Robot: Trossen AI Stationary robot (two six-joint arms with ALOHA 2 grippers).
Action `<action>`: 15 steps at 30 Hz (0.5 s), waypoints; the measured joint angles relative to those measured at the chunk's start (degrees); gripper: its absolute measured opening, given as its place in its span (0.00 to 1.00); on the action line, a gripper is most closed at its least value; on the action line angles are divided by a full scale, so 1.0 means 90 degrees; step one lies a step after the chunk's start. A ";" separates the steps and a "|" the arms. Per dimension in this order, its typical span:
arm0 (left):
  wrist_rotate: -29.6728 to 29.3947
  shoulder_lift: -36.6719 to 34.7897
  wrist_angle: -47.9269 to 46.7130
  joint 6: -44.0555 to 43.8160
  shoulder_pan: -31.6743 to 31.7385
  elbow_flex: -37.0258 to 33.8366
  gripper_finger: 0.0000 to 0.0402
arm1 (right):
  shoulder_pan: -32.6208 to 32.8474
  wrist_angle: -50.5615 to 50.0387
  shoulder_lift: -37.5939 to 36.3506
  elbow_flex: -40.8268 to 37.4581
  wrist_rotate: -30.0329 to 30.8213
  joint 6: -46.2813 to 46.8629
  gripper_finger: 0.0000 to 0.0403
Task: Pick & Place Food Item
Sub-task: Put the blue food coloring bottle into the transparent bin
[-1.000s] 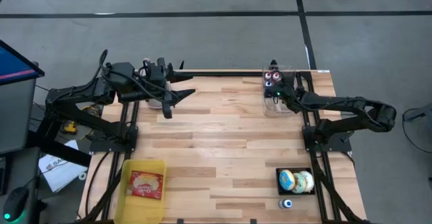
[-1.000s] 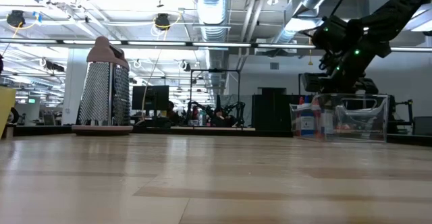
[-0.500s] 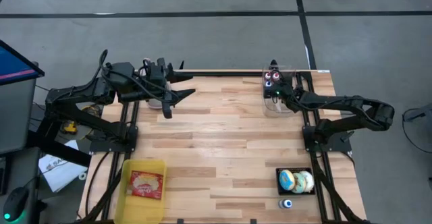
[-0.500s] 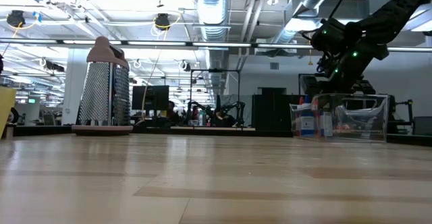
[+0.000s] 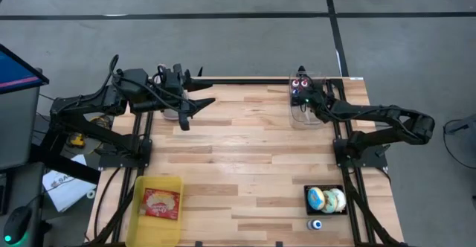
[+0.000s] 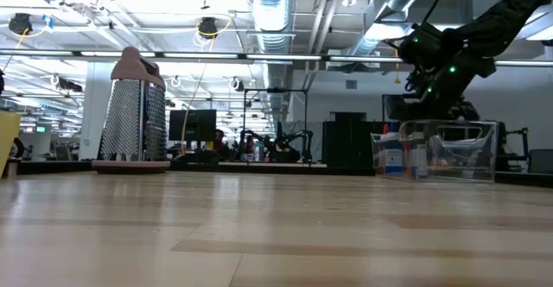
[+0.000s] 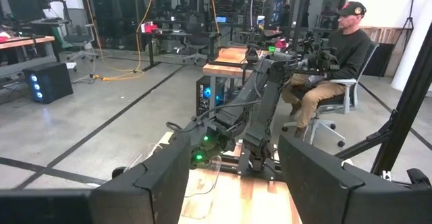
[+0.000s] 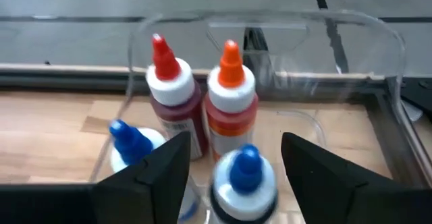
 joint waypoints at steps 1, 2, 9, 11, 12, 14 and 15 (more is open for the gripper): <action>0.0000 0.0000 0.0000 0.0000 0.0000 0.0000 0.54 | 0.0000 0.0087 0.0000 0.0000 -0.0002 -0.0040 0.55; 0.0001 0.0000 0.0000 0.0000 0.0000 0.0000 0.54 | 0.0000 0.0148 -0.0009 0.0000 -0.0002 -0.0061 0.55; 0.0000 0.0000 -0.0005 0.0024 0.0000 0.0000 0.54 | 0.0002 0.0129 -0.0314 0.0000 0.0049 -0.0207 0.52; 0.0000 0.0000 -0.0017 0.0051 0.0000 0.0000 0.54 | 0.0007 0.0066 -0.0536 0.0000 0.0167 -0.0255 0.52; 0.0000 0.0000 -0.0049 0.0053 0.0000 0.0000 0.54 | 0.0016 0.0023 -0.0683 0.0000 0.0209 -0.0280 0.52; 0.0000 0.0000 -0.0192 0.0056 0.0000 0.0000 0.54 | 0.0017 -0.0001 -0.1011 0.0000 0.0243 -0.0423 0.51; 0.0002 0.0000 -0.0319 0.0052 0.0000 0.0000 0.54 | 0.0017 -0.0007 -0.1200 0.0000 0.0243 -0.0503 0.51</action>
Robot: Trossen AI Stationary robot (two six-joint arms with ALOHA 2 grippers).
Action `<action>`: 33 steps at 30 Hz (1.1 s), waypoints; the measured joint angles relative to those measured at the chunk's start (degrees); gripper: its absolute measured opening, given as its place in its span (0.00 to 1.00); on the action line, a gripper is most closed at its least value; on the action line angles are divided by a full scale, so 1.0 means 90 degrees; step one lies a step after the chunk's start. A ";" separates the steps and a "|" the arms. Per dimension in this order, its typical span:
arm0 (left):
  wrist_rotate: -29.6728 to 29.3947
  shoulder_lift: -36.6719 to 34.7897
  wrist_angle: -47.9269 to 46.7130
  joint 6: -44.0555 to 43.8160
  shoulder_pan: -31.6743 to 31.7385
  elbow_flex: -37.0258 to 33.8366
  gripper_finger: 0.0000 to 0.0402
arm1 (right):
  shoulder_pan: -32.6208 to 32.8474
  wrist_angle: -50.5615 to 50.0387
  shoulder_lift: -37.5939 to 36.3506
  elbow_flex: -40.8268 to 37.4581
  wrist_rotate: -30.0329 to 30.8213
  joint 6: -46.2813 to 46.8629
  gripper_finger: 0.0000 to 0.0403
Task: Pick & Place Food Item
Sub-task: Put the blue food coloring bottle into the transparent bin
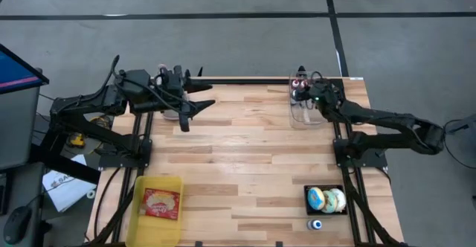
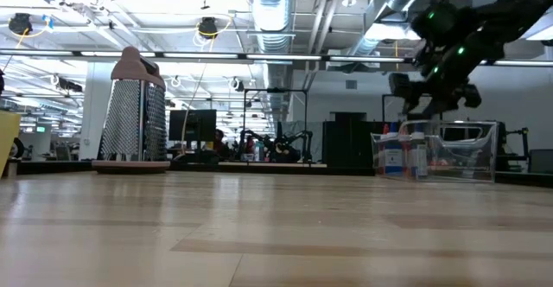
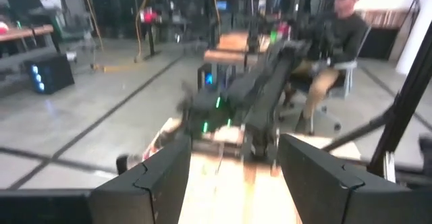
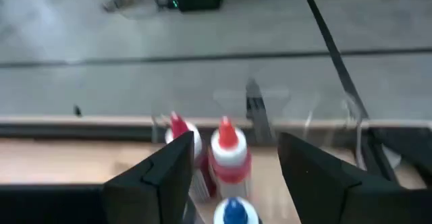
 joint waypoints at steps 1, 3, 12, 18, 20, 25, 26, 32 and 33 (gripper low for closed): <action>0.0000 0.0000 -0.0149 -0.0006 0.0000 0.0000 0.54 | 0.0005 -0.0002 -0.0204 0.0000 -0.0005 -0.0084 0.51; 0.0010 0.0000 -0.0543 -0.0079 -0.0002 0.0000 0.54 | 0.0018 -0.0061 -0.0630 0.0000 -0.0092 -0.0205 0.50; 0.0506 -0.0087 -0.2637 -0.0506 -0.0442 0.0002 0.54 | 0.0557 0.0163 -0.2135 0.0000 -0.2880 -0.0414 0.47; 0.0518 -0.0090 -0.3426 -0.0675 -0.0895 0.0000 0.54 | 0.1311 0.0334 -0.2452 0.0000 -0.4099 0.0467 0.45; 0.0515 -0.0090 -0.3414 -0.0726 -0.1028 0.0000 0.54 | 0.1683 0.0542 -0.2474 0.0000 -0.4184 0.0658 0.45; 0.0493 -0.0090 -0.3419 -0.0875 -0.1257 0.0000 0.54 | 0.2645 0.0641 -0.2460 0.0005 -0.4212 0.1194 0.42; 0.0482 -0.0090 -0.3419 -0.0897 -0.1306 0.0000 0.54 | 0.2826 0.0643 -0.2458 0.0005 -0.4193 0.1327 0.42; 0.0476 -0.0090 -0.3421 -0.0987 -0.1567 0.0000 0.54 | 0.4220 0.0468 -0.2248 0.0112 -0.4144 0.2499 0.38; 0.0476 -0.0090 -0.3421 -0.0989 -0.1596 0.0000 0.54 | 0.4508 0.0402 -0.2120 0.0175 -0.4123 0.2706 0.38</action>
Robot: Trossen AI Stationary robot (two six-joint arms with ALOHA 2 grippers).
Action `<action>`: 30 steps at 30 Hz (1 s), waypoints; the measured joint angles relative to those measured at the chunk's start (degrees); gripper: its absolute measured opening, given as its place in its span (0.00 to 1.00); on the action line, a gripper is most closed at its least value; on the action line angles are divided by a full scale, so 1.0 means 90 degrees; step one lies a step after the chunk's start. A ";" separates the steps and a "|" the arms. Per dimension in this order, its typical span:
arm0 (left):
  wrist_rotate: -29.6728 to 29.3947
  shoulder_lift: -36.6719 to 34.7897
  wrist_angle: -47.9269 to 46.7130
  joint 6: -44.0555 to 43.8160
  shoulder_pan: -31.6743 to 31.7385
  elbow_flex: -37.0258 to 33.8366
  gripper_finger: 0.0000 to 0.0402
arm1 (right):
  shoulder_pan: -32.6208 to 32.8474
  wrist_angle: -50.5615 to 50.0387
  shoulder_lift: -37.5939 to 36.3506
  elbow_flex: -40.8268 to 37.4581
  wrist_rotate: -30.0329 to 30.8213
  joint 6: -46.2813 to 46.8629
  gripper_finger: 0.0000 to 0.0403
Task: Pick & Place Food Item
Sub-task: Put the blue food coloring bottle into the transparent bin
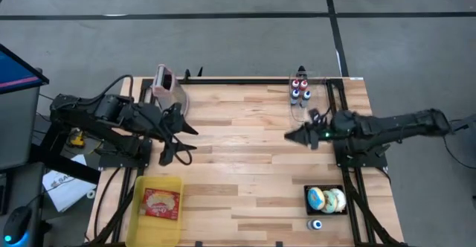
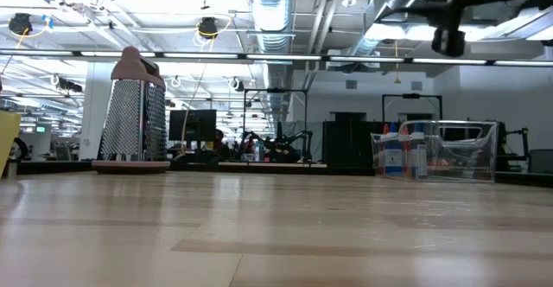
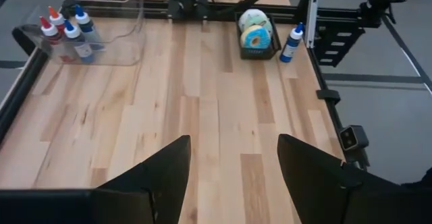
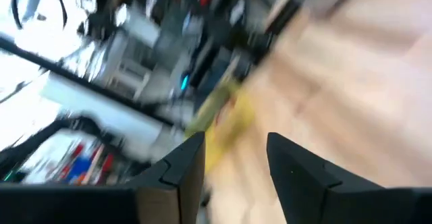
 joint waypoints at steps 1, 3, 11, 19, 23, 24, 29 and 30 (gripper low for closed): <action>0.0000 0.0000 0.0000 -0.0002 -0.0025 0.0000 0.54 | 0.0282 -0.0045 0.0165 0.0085 0.0032 0.0183 0.37; 0.0000 0.0000 0.0000 -0.0003 -0.0055 0.0000 0.54 | 0.0816 -0.0041 0.0527 0.0288 0.0175 0.0490 0.37; 0.0002 -0.0002 0.0010 -0.0003 -0.0253 0.0000 0.54 | 0.2235 -0.0367 0.2495 0.1925 0.0747 0.0956 0.37; 0.0000 -0.0002 0.0012 -0.0013 -0.0705 0.0000 0.54 | 0.2864 -0.4949 0.5097 0.5352 0.0047 0.1876 0.37; -0.0112 -0.0002 0.0015 -0.0027 -0.0970 0.0000 0.54 | 0.3099 -0.7930 0.6489 0.7216 -0.0536 0.2650 0.37; -0.0141 -0.0002 0.0015 -0.0052 -0.1026 0.0000 0.54 | 0.3152 -0.8407 0.6766 0.7618 -0.0629 0.2863 0.37; -0.0160 -0.0002 0.0102 -0.0224 -0.1258 0.0000 0.54 | 0.3395 -0.9341 0.7629 0.9239 -0.0888 0.3961 0.43; -0.0170 -0.0002 0.0159 -0.0271 -0.1316 0.0000 0.54 | 0.3466 -0.9460 0.7728 0.9509 -0.0894 0.4210 0.46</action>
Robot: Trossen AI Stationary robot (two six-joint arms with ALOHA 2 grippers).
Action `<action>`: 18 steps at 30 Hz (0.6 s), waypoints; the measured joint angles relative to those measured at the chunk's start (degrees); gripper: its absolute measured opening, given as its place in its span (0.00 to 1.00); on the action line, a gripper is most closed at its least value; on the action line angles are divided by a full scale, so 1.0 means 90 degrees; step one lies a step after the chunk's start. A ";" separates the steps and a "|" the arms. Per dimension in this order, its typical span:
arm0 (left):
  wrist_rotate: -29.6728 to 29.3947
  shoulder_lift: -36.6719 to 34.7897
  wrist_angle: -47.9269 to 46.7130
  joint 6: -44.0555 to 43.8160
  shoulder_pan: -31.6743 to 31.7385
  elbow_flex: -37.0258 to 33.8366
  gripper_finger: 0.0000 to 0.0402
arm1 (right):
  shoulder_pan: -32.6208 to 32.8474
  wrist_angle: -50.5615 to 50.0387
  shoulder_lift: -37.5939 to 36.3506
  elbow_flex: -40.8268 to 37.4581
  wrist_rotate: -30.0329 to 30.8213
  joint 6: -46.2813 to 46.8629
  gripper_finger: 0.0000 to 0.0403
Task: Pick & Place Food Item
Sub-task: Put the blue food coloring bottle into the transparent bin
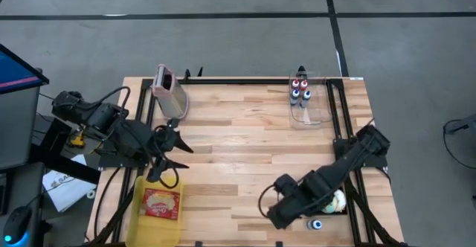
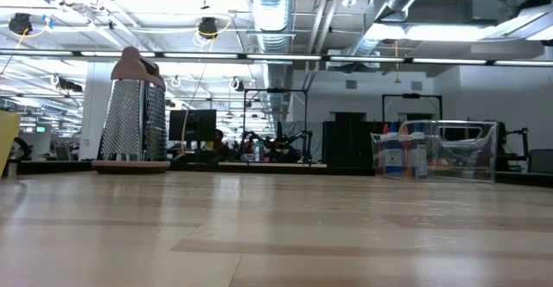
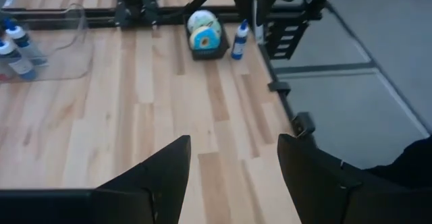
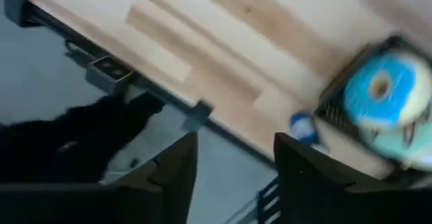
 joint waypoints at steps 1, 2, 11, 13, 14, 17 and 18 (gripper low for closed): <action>-0.0002 0.0000 0.0077 -0.0044 -0.0058 0.0000 0.54 | 0.0086 -0.0193 0.0096 0.0255 -0.0011 0.0260 0.48; 0.0000 0.0000 0.0163 -0.0057 -0.0117 0.0000 0.54 | 0.0204 -0.0489 0.0193 0.0496 -0.0052 0.0550 0.50; -0.0024 0.0098 0.0917 -0.0273 -0.0435 -0.0019 0.54 | 0.1475 -0.0773 0.0346 0.0677 -0.0455 0.2864 0.61; -0.0077 0.0121 0.1287 -0.0331 -0.0435 -0.0122 0.54 | 0.1653 -0.0779 0.0359 0.0526 -0.0396 0.3226 0.61; -0.0080 0.0121 0.1431 -0.0374 -0.0435 -0.0212 0.54 | 0.1722 -0.0768 0.0357 0.0415 -0.0404 0.3340 0.61; -0.0123 0.0124 0.2053 -0.0506 -0.0405 -0.0514 0.54 | 0.1886 -0.0773 0.0357 0.0071 -0.0404 0.3380 0.61; -0.0151 0.0124 0.2184 -0.0590 -0.0381 -0.0603 0.54 | 0.1902 -0.0775 0.0357 -0.0041 -0.0411 0.3361 0.61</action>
